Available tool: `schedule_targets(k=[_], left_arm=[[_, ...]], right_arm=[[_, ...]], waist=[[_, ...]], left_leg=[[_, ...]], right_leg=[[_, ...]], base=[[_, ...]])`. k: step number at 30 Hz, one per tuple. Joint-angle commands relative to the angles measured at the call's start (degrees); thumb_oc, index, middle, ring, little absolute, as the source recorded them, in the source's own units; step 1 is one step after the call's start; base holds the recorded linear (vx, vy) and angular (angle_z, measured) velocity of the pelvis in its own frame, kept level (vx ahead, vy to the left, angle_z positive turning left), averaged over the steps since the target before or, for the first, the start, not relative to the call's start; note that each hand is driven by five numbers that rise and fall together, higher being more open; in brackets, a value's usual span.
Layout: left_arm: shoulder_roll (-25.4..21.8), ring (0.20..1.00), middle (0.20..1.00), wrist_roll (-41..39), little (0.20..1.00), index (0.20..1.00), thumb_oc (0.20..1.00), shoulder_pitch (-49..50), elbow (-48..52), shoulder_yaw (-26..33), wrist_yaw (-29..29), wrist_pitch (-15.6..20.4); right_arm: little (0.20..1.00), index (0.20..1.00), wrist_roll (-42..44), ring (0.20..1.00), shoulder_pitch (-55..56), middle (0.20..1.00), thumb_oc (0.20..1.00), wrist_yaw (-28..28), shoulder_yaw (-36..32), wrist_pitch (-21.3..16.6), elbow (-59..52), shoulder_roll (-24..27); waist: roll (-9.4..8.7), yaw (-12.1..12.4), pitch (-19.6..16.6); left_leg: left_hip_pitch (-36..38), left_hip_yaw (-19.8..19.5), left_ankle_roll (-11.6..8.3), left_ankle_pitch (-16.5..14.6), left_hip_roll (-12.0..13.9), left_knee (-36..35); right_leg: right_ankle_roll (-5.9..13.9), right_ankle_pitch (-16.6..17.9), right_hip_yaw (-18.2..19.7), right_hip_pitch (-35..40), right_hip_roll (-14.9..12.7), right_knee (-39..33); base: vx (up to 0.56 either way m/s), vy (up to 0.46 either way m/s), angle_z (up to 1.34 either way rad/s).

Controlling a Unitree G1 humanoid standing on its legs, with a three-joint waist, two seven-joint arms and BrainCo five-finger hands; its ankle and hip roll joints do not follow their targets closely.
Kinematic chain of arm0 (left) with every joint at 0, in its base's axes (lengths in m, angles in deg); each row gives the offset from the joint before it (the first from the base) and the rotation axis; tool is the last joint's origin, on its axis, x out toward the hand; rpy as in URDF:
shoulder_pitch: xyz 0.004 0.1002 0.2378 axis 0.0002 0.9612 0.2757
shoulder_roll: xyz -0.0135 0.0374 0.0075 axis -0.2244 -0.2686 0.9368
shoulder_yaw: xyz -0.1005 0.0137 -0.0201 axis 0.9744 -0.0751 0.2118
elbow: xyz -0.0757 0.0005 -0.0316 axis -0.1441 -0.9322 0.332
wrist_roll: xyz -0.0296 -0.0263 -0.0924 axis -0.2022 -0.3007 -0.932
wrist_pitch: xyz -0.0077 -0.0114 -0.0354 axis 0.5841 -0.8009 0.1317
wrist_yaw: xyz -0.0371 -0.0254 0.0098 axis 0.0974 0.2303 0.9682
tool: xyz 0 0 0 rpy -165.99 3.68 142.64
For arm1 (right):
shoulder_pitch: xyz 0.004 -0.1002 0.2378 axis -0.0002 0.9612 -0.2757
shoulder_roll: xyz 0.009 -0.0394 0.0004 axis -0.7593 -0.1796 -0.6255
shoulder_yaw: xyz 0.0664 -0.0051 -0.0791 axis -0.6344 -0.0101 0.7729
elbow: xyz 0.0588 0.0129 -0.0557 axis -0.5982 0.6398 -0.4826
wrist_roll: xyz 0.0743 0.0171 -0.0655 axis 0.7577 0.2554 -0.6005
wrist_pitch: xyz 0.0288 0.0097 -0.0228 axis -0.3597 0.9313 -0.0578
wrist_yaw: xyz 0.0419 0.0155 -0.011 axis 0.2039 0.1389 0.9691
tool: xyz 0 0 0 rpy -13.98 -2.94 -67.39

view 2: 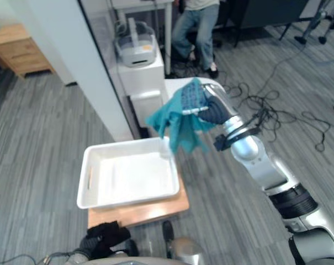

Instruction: Tidy up the quilt and then pick up the clothes from the bed and put them into the laundry hamper.

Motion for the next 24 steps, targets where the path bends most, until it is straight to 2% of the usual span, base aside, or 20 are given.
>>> schedule_targets(k=[1,3,7,8,11,12,13,15,17,18,19,20,21,22,24], left_arm=[[-3.49,0.200,0.200,-2.16,0.200,0.200,0.200,0.15,-2.79,-0.03,-2.15,-0.74],[-3.39,0.200,0.200,-3.65,0.200,0.200,0.200,0.83,-2.38,1.17,-2.62,-0.68],[-3.32,0.200,0.200,-6.31,0.200,0.200,0.200,1.30,-0.48,2.69,-4.14,0.12],[-3.55,0.200,0.200,-8.40,0.200,0.200,0.200,1.30,1.81,3.92,-5.60,1.25],[-4.22,0.200,0.200,-10.63,0.200,0.200,0.200,1.59,6.61,4.60,-6.79,2.75],[-6.75,0.200,0.200,-10.20,0.200,0.200,0.200,1.61,18.17,3.91,-9.05,5.88],[-8.33,0.200,0.200,-8.50,0.200,0.200,0.200,1.45,22.27,3.42,-10.17,6.85],[-11.09,0.200,0.200,-7.39,0.200,0.200,0.200,1.18,30.10,3.58,-11.59,8.70],[-13.76,0.200,0.200,-6.96,0.200,0.200,0.200,1.00,40.96,5.03,-12.29,10.72],[-13.80,0.200,0.200,-6.94,0.200,0.200,0.200,1.23,41.35,5.09,-12.22,10.50],[-15.94,0.200,0.200,-6.81,0.200,0.200,0.200,1.56,49.74,6.95,-12.34,12.68],[-15.96,0.200,0.200,-6.83,0.200,0.200,0.200,1.81,50.12,6.99,-12.22,12.50],[-17.95,0.200,0.200,-7.35,0.200,0.200,0.200,1.76,58.25,8.59,-11.53,14.44],[-17.98,0.200,0.200,-7.36,0.200,0.200,0.200,1.87,58.40,8.60,-11.48,14.34],[-20.60,0.200,0.200,-8.82,0.200,0.200,0.200,0.86,66.89,10.22,-10.18,16.63]], right_arm=[[0.200,0.200,0.52,0.200,-3.87,0.200,0.200,-0.13,-1.63,-2.97,-1.19,-2.13],[0.200,0.200,-1.24,0.200,-3.99,0.200,0.200,0.65,1.50,-2.29,0.56,-4.48],[0.200,0.200,-2.85,0.200,-2.32,0.200,0.200,0.76,3.39,-1.38,2.93,-7.58],[0.200,0.200,-4.33,0.200,-0.50,0.200,0.200,0.78,4.99,-0.88,5.20,-10.05],[0.200,0.200,-6.69,0.200,0.41,0.200,0.200,0.08,6.99,-0.50,9.02,-12.39],[0.533,0.533,-9.86,0.533,0.75,0.533,0.533,-1.68,8.72,0.46,15.18,-14.55],[1.000,1.000,-10.44,1.000,0.28,1.000,1.000,-2.68,8.88,0.98,18.15,-15.50],[1.000,1.000,-12.88,1.000,-0.42,1.000,1.000,-6.13,8.02,1.55,23.40,-15.75],[1.000,1.000,-18.73,1.000,-0.51,1.000,1.000,-8.47,6.44,3.07,24.79,-12.96],[1.000,1.000,-18.84,1.000,-0.43,1.000,1.000,-8.51,6.40,3.09,24.76,-13.01],[1.000,1.000,-25.70,1.000,1.19,1.000,1.000,-11.00,3.63,4.41,24.40,-9.05],[1.000,1.000,-25.88,1.000,1.44,1.000,1.000,-10.98,3.49,4.46,24.20,-9.05],[1.000,1.000,-30.25,1.000,4.01,1.000,1.000,-11.88,1.49,5.35,23.99,-6.44],[1.000,1.000,-30.27,1.000,4.11,1.000,1.000,-11.84,1.44,5.37,23.93,-6.45],[1.000,1.000,-33.26,1.000,7.77,1.000,1.000,-11.91,0.18,5.56,24.35,-4.28]], waist=[[-1.90,1.17,-2.05],[-1.72,2.04,-1.71],[-1.41,2.81,-1.33],[-1.11,3.42,-1.02],[-0.89,3.98,-0.90],[-0.62,4.83,-0.52],[-0.42,5.26,-0.62],[-0.44,5.76,-0.55],[-0.33,5.99,-0.51],[-0.35,5.99,-0.49],[-0.16,5.69,-0.68],[-0.15,5.72,-0.71],[-0.02,5.11,-0.86],[-0.02,5.15,-1.05],[0.08,3.95,-1.68]], left_leg=[[-0.36,0.49,0.44,-2.64,-0.69,0.13],[-0.32,0.15,0.51,-2.71,-0.76,0.13],[-0.61,-0.24,0.53,-2.71,-0.84,0.13],[-0.89,-0.66,0.48,-2.68,-0.90,0.13],[-1.13,-1.25,0.46,-2.67,-0.97,0.13],[-1.00,-2.09,0.46,-2.75,-1.02,0.13],[-1.31,-2.28,0.42,-2.49,-0.94,0.13],[-1.30,-2.61,0.29,-2.46,-1.01,0.13],[-1.40,-3.07,0.23,-2.49,-1.10,0.13],[-1.35,-3.09,0.23,-2.51,-1.11,0.13],[-1.26,-3.19,0.14,-2.65,-1.12,0.13],[-1.21,-3.22,0.15,-2.68,-1.13,0.13],[-0.95,-3.16,0.17,-2.49,-1.09,0.13],[-0.87,-3.19,0.13,-2.86,-1.11,0.13],[-0.28,-2.71,0.17,-3.24,-1.01,0.13]], right_leg=[[9.39,-12.23,1.09,0.21,-8.87,4.04],[9.42,-12.30,0.67,0.39,-9.15,3.94],[9.46,-12.21,0.12,0.36,-9.65,3.77],[9.53,-12.16,-0.23,0.37,-9.93,3.64],[9.57,-12.19,-0.84,0.57,-10.18,3.46],[9.66,-12.44,-1.44,1.20,-10.43,3.39],[9.65,-12.21,-1.73,1.05,-10.45,3.30],[9.86,-12.11,-2.29,1.42,-10.60,2.99],[10.04,-12.04,-2.60,1.73,-10.73,2.70],[10.05,-12.04,-2.62,1.80,-10.73,2.67],[10.27,-12.02,-2.93,2.07,-10.92,2.34],[10.28,-12.02,-2.96,2.15,-10.92,2.31],[10.39,-11.64,-2.91,2.37,-10.98,2.10],[10.45,-11.88,-2.90,2.51,-11.01,1.94],[10.62,-11.80,-2.44,2.70,-11.00,1.79]], base=[[0.04,-0.007,0.08],[0.05,-0.013,0.05],[0.02,-0.007,0.10],[0.00,-0.007,0.18],[0.02,-0.022,0.16],[0.01,-0.033,0.14],[0.01,-0.038,0.25],[0.01,-0.029,0.25],[0.01,-0.032,0.10],[0.02,-0.015,0.15],[0.02,-0.004,0.17],[0.01,-0.009,0.18],[0.02,0.000,0.10],[0.04,0.002,0.03],[0.04,0.005,-0.07]])
